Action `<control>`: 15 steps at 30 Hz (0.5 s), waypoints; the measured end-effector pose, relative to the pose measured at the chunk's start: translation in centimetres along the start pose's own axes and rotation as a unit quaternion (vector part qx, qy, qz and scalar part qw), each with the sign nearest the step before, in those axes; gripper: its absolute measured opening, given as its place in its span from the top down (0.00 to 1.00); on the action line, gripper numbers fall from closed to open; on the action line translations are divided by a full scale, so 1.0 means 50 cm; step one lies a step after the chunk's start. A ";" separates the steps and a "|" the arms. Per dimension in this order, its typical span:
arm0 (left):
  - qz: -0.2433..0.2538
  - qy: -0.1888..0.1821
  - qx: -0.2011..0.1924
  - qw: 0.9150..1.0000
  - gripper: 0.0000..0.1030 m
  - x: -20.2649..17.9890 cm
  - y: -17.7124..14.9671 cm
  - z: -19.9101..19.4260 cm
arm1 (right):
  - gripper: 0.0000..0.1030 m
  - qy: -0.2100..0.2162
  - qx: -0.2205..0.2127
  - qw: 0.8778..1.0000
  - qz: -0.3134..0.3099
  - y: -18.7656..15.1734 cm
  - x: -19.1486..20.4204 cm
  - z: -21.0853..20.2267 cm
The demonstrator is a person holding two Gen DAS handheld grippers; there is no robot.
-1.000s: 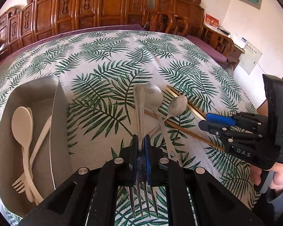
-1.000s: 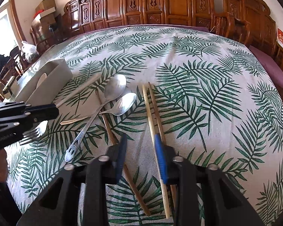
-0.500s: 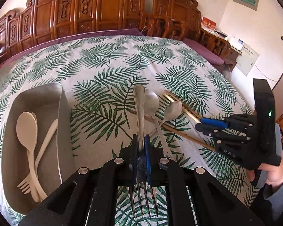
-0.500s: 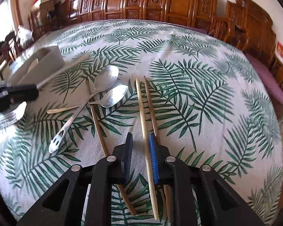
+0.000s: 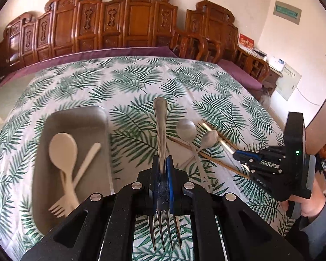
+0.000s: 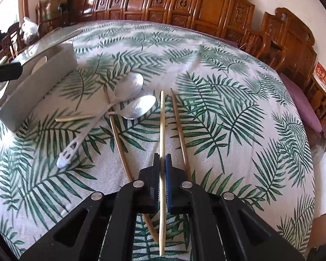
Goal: Organize utensils
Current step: 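Carry the metal fork into the grey tray and open the left gripper while the right lifts the chopstick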
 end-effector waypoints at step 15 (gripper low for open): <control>-0.047 0.050 0.000 0.998 0.94 0.160 -0.009 -0.030 | 0.94 0.051 -0.065 0.997 -0.004 0.032 0.090 -0.108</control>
Point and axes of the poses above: each gripper's, at about its wrist camera, not at the fingertips, and z roughly the way its jaws point, x to its left, y to its top, the point moved 8 cm from there along z, roughly the way its jaws point, and after that the axes turned 7 degrees about x, right-handed, at the moved point
